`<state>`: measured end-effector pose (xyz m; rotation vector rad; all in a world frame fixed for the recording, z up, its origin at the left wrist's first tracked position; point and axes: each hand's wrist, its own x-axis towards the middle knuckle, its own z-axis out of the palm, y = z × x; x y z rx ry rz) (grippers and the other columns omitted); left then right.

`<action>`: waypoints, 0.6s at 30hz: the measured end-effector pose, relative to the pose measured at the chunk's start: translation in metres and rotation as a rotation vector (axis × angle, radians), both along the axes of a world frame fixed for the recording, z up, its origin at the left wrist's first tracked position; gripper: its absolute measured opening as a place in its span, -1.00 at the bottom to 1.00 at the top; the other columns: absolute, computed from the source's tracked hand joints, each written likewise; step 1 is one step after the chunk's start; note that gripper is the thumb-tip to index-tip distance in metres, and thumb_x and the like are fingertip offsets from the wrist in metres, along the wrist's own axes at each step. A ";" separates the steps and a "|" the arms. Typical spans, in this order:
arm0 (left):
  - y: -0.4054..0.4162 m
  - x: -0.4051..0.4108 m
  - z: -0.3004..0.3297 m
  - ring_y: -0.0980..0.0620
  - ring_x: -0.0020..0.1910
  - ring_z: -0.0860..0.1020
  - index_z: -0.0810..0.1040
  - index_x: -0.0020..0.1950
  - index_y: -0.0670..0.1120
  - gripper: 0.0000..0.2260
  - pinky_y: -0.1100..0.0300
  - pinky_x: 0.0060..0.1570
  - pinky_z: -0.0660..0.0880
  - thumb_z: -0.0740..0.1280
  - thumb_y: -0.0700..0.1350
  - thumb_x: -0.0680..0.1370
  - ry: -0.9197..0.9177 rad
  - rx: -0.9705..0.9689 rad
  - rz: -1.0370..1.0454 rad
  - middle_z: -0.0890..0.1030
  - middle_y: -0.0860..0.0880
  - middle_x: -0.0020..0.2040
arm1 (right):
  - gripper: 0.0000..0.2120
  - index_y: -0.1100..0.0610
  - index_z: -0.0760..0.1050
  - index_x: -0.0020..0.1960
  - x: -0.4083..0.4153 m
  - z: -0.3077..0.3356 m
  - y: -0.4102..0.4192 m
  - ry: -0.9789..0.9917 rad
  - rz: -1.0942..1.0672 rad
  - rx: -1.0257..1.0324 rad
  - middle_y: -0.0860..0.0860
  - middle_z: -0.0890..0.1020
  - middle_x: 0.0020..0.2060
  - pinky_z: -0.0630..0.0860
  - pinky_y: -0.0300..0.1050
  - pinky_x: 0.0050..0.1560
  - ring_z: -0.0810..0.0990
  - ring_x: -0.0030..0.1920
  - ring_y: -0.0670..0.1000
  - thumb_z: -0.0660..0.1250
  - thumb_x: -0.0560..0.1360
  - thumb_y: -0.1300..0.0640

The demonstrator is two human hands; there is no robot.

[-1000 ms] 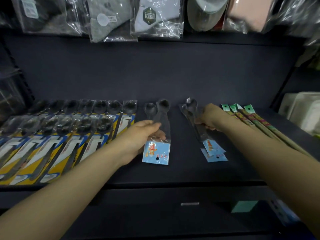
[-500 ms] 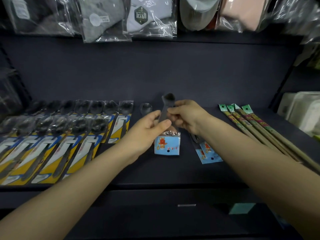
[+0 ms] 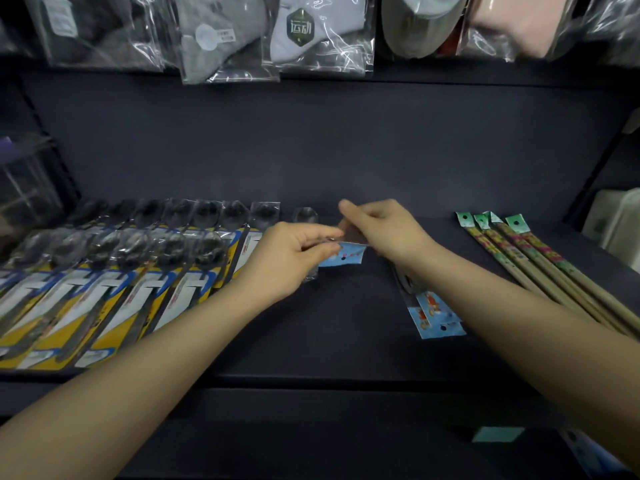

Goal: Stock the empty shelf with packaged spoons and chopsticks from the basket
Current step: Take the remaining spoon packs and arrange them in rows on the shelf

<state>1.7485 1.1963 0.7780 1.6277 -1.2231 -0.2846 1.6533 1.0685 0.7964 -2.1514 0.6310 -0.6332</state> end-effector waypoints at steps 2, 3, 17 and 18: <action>-0.003 0.003 -0.001 0.33 -0.13 0.57 0.61 0.12 -0.09 -0.78 0.51 -0.09 0.44 0.34 -0.20 0.49 -0.018 -0.008 -0.017 0.67 0.02 -0.03 | -0.65 0.18 0.67 -0.14 -0.009 -0.001 0.003 -0.180 0.127 -0.303 -0.01 0.57 -0.22 0.36 -0.37 -0.11 0.49 -0.16 -0.22 0.25 0.51 -0.06; -0.004 0.004 -0.002 0.29 -0.14 0.58 0.63 0.08 -0.06 -0.80 0.45 -0.09 0.45 0.34 -0.20 0.49 -0.008 -0.019 -0.019 0.68 0.02 -0.03 | -0.68 0.17 0.66 -0.11 -0.012 -0.002 0.003 -0.223 0.205 -0.397 -0.03 0.56 -0.17 0.35 -0.43 -0.12 0.48 -0.16 -0.23 0.28 0.47 -0.06; 0.007 0.041 0.000 0.06 0.05 0.51 0.60 0.09 -0.06 -0.77 0.27 0.05 0.35 0.40 -0.12 0.44 -0.590 0.438 -0.088 0.57 0.00 0.08 | -0.85 0.13 0.52 -0.14 -0.014 -0.033 -0.012 0.278 0.527 -0.922 0.03 0.57 -0.18 0.50 -0.07 -0.31 0.58 -0.22 0.06 0.24 0.50 0.08; 0.008 0.040 0.001 0.06 0.16 0.48 0.57 0.15 -0.05 -0.72 0.27 0.14 0.31 0.39 -0.09 0.45 -0.633 0.466 -0.114 0.54 -0.01 0.20 | -0.83 0.15 0.55 -0.14 -0.013 -0.031 -0.013 0.304 0.548 -0.814 0.02 0.56 -0.13 0.49 -0.08 -0.19 0.56 -0.17 0.01 0.28 0.49 0.05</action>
